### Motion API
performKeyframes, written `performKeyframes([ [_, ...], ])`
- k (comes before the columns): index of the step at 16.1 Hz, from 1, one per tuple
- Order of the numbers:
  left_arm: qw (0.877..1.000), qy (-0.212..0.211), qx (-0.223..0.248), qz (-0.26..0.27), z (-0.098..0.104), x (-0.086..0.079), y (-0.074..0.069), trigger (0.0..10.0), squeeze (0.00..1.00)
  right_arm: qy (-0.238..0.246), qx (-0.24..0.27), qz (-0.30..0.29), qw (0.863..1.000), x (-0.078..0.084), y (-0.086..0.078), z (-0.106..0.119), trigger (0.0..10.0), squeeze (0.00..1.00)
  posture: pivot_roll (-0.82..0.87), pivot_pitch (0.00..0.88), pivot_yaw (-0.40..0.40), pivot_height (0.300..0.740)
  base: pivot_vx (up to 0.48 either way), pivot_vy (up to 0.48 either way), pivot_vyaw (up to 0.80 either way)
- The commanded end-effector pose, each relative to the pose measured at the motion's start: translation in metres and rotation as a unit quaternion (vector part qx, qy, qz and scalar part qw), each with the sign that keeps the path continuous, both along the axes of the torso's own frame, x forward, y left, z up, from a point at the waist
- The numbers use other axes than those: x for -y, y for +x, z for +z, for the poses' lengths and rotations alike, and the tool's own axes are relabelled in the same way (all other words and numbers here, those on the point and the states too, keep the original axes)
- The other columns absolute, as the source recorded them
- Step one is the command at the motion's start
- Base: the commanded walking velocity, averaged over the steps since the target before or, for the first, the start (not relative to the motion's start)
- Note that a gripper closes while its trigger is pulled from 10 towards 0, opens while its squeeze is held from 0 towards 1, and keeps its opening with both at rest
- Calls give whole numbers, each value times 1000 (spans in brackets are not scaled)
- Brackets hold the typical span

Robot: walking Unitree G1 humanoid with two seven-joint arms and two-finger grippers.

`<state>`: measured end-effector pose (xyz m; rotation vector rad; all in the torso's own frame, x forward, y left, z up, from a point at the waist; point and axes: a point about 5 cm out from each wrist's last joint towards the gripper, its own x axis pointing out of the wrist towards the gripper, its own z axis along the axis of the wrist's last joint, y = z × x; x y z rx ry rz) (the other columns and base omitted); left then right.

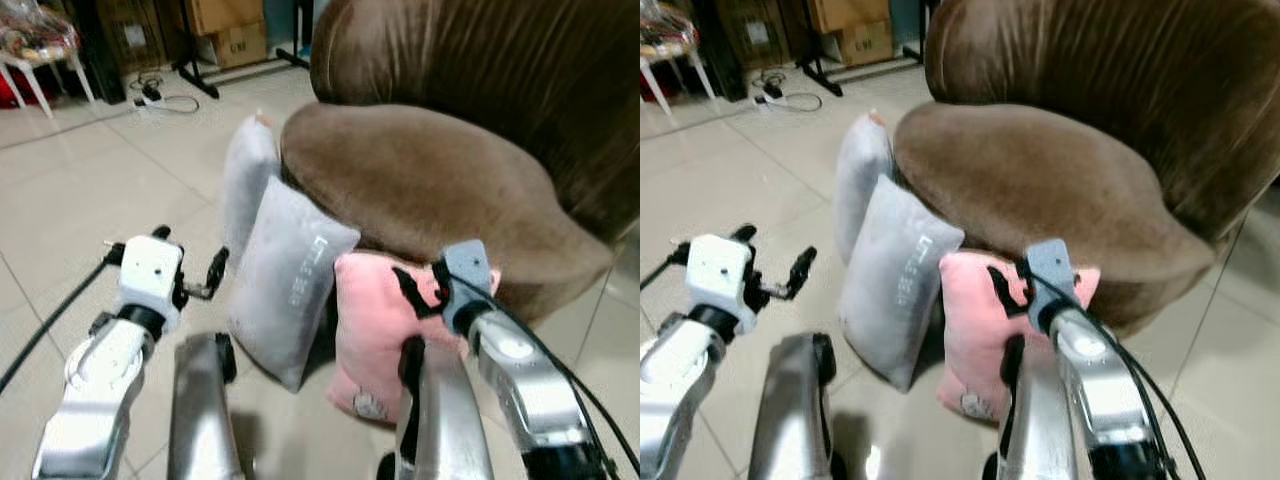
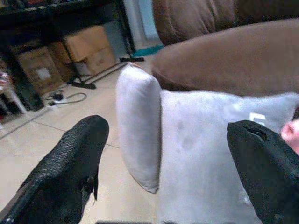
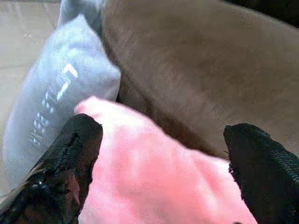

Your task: Move the pillow to the sofa from floor

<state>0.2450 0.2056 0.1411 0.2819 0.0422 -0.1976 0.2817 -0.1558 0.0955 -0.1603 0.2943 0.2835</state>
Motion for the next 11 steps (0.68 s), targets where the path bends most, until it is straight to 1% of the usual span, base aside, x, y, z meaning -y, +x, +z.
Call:
performKeyframes([
  [1,1000,-1,-7,-13,0,1,0,10000,0,-6,7,11,1000,-2,3,3,10000,1000,-67,0,-22,335,0,0,0],
  [2,999,-1,-17,-46,1,2,2,10000,0,-13,19,40,999,-7,12,7,10000,1000,-67,0,-17,335,0,0,0],
  [3,997,2,-25,-68,0,3,3,10000,0,-27,14,56,998,-8,18,7,10000,1000,-71,0,-8,335,0,0,0],
  [4,994,4,-34,-103,1,6,5,10000,0,-55,-5,95,994,-11,27,6,10000,1000,-73,0,-5,335,0,0,0],
  [5,992,6,-40,-123,1,7,7,10000,0,-77,-26,124,989,-13,31,3,10000,1000,-73,0,-5,335,0,0,0],
  [7,987,10,-45,-156,4,11,9,10000,0,-134,-53,119,982,-7,45,-1,10000,1000,-73,0,-1,335,0,0,0],
  [8,983,7,-51,-173,5,13,9,10000,0,-164,-71,108,978,0,53,-3,10000,0,-72,0,2,335,0,0,0],
  [9,982,4,-55,-181,5,14,8,10000,0,-173,-75,107,976,2,55,-3,10000,0,-72,0,2,335,0,0,0],
  [10,978,4,-63,-198,5,15,8,10000,0,-194,-92,109,971,6,60,-6,10000,0,-72,0,2,335,0,0,0],
  [11,972,-4,-75,-222,4,17,6,10000,0,-238,-122,115,957,11,62,-12,10000,0,-72,0,1,335,0,0,0],
])
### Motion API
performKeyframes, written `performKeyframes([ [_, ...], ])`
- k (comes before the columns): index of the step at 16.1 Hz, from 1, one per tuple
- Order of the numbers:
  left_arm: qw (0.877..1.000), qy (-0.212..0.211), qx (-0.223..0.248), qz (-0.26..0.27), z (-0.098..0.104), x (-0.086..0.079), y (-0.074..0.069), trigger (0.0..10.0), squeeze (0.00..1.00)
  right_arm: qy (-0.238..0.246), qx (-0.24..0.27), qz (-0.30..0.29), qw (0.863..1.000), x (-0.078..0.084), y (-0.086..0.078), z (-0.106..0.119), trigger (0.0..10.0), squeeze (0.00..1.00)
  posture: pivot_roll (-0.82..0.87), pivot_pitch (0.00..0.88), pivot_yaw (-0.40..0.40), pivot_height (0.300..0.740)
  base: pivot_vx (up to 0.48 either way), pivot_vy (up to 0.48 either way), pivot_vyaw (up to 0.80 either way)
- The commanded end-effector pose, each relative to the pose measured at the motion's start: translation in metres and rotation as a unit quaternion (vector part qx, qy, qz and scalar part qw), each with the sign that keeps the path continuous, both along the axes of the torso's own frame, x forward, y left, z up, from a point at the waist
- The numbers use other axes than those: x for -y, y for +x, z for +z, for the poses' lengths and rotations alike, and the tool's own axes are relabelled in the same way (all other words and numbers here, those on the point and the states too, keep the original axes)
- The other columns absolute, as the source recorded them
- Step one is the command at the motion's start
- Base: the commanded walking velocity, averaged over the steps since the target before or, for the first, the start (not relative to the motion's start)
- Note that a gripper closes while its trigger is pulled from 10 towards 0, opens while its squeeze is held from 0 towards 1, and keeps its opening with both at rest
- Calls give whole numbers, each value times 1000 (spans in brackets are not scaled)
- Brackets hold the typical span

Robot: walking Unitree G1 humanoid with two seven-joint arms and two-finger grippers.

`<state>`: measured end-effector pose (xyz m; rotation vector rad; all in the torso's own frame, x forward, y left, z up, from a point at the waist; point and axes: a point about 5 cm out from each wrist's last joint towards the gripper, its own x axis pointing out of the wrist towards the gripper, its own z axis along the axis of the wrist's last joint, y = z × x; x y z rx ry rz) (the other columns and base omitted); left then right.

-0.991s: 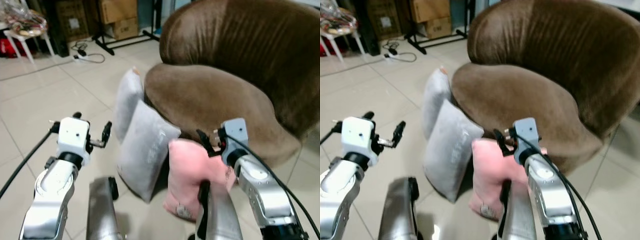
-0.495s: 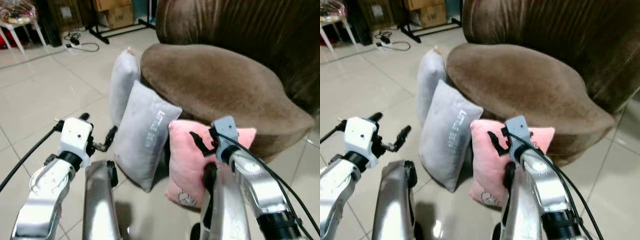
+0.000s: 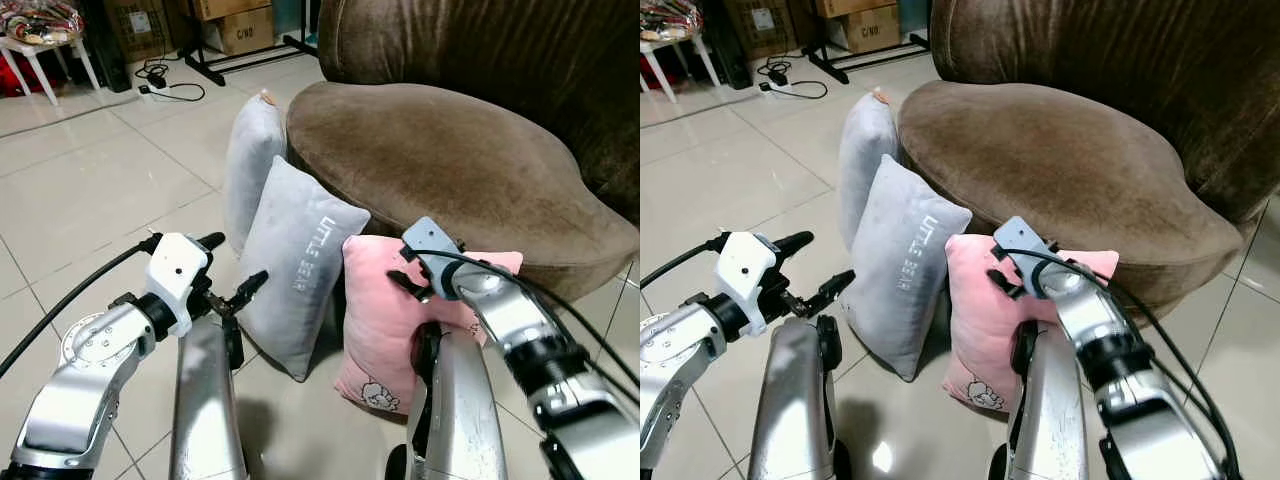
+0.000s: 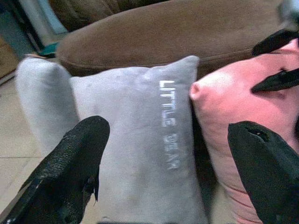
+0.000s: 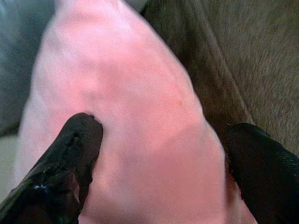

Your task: Move the pillow to the sofa from floor

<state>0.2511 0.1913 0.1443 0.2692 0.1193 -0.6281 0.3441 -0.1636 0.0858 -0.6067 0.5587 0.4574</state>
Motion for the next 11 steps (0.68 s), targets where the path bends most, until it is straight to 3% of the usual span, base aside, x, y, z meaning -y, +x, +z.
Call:
performKeyframes([
  [1,999,-5,-20,-40,1,6,-1,10000,0,-68,-20,-15,997,10,3,-8,10000,0,-67,0,1,335,0,0,0],
  [2,999,-5,-23,-44,0,7,-1,10000,0,-75,-20,-19,997,12,3,-9,10000,0,-67,0,1,335,0,0,0],
  [4,997,-5,-38,-60,0,7,-3,10000,0,-97,-34,-19,995,16,2,-15,0,0,-67,0,1,335,0,0,0],
  [11,996,-6,-51,-75,0,5,0,10000,0,-79,-60,-5,995,16,-4,-27,0,0,-69,0,14,335,0,0,0],
])
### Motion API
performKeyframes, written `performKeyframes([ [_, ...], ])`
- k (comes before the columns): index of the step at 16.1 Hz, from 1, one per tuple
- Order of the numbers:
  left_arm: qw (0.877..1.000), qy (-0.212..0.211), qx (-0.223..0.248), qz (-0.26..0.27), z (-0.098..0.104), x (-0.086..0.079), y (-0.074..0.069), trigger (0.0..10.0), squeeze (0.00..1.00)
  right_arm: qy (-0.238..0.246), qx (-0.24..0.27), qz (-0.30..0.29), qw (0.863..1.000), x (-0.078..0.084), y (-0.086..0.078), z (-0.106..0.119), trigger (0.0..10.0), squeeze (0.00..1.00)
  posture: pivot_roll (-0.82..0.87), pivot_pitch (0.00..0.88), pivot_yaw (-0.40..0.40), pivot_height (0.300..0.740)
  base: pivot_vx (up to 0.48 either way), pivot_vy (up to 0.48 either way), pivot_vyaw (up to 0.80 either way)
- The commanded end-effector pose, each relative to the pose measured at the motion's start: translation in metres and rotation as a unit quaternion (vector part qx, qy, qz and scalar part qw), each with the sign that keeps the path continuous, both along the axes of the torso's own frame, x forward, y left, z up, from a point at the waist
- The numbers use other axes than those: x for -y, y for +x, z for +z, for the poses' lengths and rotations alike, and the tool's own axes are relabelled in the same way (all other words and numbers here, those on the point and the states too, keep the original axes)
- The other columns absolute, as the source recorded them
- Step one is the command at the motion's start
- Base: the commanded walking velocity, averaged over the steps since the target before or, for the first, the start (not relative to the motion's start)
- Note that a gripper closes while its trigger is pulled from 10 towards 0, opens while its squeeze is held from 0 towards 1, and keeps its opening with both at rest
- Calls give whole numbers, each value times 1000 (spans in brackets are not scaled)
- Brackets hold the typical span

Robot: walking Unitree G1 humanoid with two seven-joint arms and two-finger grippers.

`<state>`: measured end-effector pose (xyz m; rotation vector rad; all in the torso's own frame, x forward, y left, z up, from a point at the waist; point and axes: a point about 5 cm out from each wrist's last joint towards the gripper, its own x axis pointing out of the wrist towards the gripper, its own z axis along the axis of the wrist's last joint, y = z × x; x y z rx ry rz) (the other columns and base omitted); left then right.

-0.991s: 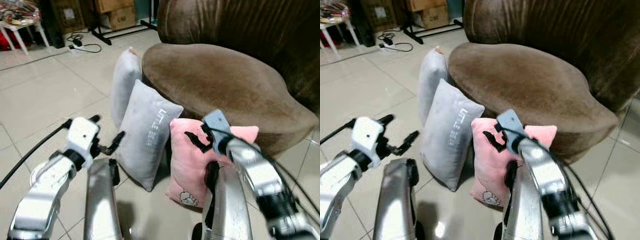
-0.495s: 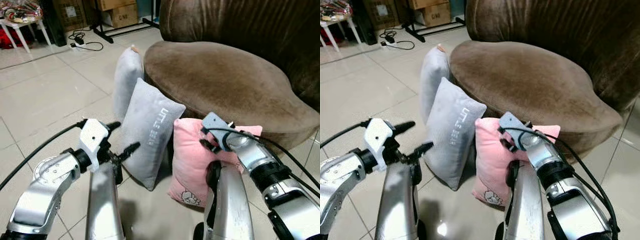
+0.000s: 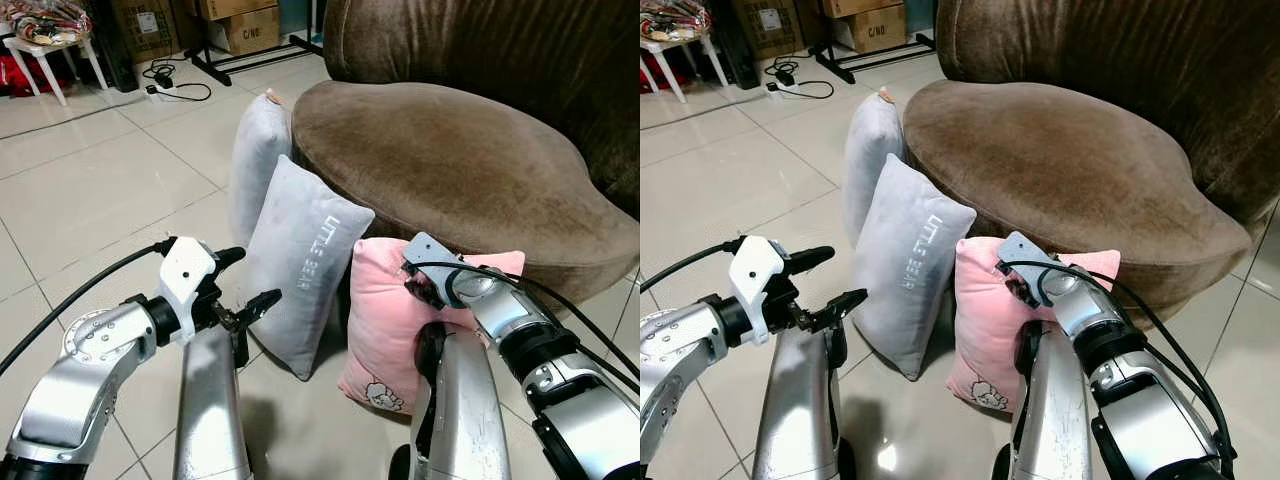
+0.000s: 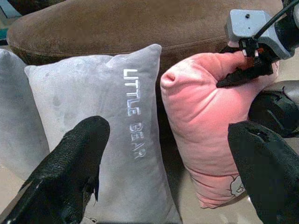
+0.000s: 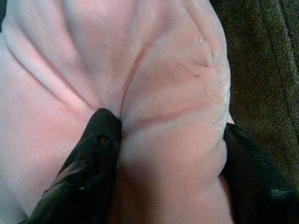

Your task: Move the pillow to the sofa from floor

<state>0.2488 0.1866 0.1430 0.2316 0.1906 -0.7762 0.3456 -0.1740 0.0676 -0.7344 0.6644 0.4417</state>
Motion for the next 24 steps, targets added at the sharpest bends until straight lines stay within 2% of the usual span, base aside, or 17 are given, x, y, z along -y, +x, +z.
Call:
performKeyframes([
  [1,1000,2,-2,-8,1,1,2,10000,0,-4,-25,-6,1000,5,-6,-10,0,0,-69,0,14,335,0,0,0],
  [10,1000,-6,-17,-15,-2,5,1,10000,0,-1,-27,8,1000,1,-5,-9,0,0,-74,0,9,335,0,0,0],
  [15,1000,-8,-14,-15,-1,8,1,10000,0,18,-27,19,999,-3,-5,-8,0,0,-76,0,7,335,0,0,0],
  [20,1000,-13,-8,-8,-3,11,1,10000,0,63,-4,18,998,-5,-11,-6,0,0,-84,0,8,335,0,0,0],
  [24,999,-21,23,39,-2,9,0,10000,0,180,83,13,980,-10,-21,11,0,0,-80,0,1,335,0,0,0],
])
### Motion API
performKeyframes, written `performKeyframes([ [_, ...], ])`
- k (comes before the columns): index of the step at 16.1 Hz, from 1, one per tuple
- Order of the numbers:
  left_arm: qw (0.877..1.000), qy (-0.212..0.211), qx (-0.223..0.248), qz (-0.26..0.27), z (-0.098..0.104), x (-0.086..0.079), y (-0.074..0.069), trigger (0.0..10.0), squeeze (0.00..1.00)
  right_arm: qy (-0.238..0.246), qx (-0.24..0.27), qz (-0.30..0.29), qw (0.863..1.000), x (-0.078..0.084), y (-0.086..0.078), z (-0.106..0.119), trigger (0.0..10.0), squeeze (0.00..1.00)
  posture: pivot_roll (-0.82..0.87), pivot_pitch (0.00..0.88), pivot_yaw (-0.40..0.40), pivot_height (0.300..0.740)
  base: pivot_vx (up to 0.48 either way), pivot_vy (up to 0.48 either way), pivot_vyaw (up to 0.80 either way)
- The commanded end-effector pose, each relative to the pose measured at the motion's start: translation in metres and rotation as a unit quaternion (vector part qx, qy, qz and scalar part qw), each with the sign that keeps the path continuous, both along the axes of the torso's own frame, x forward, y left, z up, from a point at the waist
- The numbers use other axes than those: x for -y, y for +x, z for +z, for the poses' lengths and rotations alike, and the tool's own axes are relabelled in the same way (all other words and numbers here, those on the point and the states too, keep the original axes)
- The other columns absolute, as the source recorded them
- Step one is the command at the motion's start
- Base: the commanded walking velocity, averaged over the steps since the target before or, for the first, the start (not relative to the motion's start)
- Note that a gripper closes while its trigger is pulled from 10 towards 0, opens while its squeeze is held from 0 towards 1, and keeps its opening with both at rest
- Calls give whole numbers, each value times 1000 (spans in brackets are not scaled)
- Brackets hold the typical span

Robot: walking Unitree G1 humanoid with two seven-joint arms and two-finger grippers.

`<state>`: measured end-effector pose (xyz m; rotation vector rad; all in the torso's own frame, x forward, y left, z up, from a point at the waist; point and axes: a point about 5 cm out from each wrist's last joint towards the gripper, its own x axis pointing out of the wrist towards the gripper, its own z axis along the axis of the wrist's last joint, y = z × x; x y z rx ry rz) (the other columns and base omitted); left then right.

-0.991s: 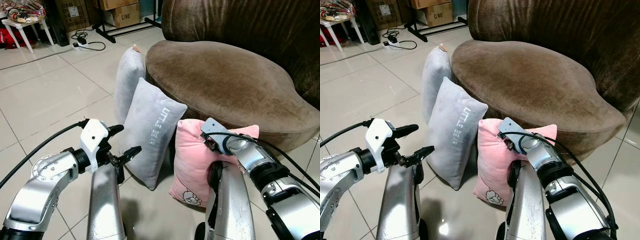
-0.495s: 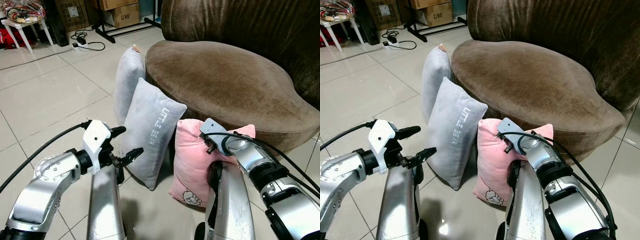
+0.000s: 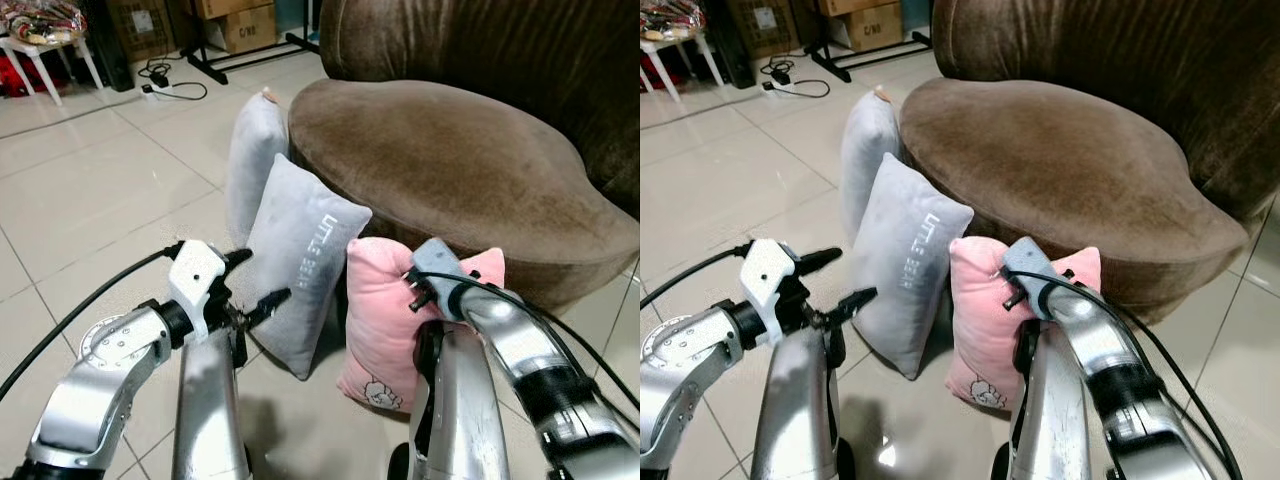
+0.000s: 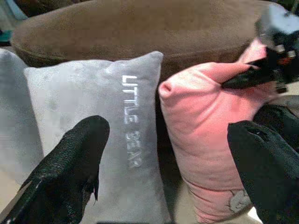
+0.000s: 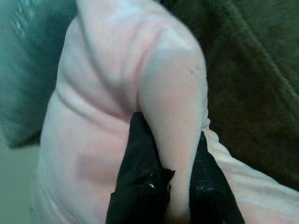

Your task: Move the pillow to the sofa from floor

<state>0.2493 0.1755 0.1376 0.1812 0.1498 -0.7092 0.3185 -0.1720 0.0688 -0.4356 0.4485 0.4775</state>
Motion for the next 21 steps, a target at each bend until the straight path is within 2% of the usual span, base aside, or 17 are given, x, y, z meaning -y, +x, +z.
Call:
performKeyframes([
  [1,999,4,20,27,4,-5,0,10000,0,41,48,21,998,-7,-3,15,0,0,-90,0,7,335,0,0,0],
  [2,999,3,26,40,5,-7,0,10000,0,52,65,32,996,-8,-14,17,0,0,-94,0,10,335,0,0,0],
  [4,998,4,32,47,5,-7,0,10000,0,58,88,36,994,-10,-22,21,0,0,-94,0,10,335,0,0,0],
  [5,998,6,40,57,7,-8,1,10000,0,61,110,30,992,-11,-26,25,10000,0,-94,0,10,335,0,0,0],
  [7,996,8,53,73,9,-9,1,10000,0,76,130,-5,988,-10,-31,31,10000,0,-94,0,10,335,0,0,0],
  [8,995,8,59,83,10,-9,1,10000,0,106,152,-23,982,-9,-35,37,10000,0,-91,0,12,340,0,0,0],
  [9,993,9,66,97,10,-10,-1,10000,0,147,186,-54,970,-6,-45,50,10000,0,-91,0,13,350,0,0,0],
  [10,992,8,68,101,10,-9,-2,10000,0,162,219,-71,960,-1,-52,62,10000,0,-91,0,13,360,0,0,0],
  [11,992,8,68,101,10,-9,-2,10000,0,162,219,-71,960,-1,-52,62,10000,0,-91,0,13,360,0,0,0],
  [13,992,8,71,102,10,-8,-2,10000,0,175,254,-94,947,8,-56,78,10000,0,-93,0,19,370,0,0,0],
  [14,992,10,74,103,11,-9,-1,10000,0,183,292,-121,931,20,-56,97,10000,0,-96,0,23,375,0,0,0],
  [15,991,10,81,107,14,-10,1,10000,0,199,355,-160,899,40,-57,134,10000,0,-98,0,27,385,0,0,0],
  [16,991,9,83,109,15,-11,1,10000,0,207,380,-172,885,48,-57,150,10000,0,-98,0,27,390,0,0,0],
  [17,990,9,86,111,16,-13,3,10000,0,222,423,-181,860,59,-56,183,10000,0,-102,0,35,400,0,0,0],
  [21,988,8,98,115,22,-14,8,10000,0,243,514,-196,799,79,-53,254,10000,0,-104,0,36,430,0,0,0],
])
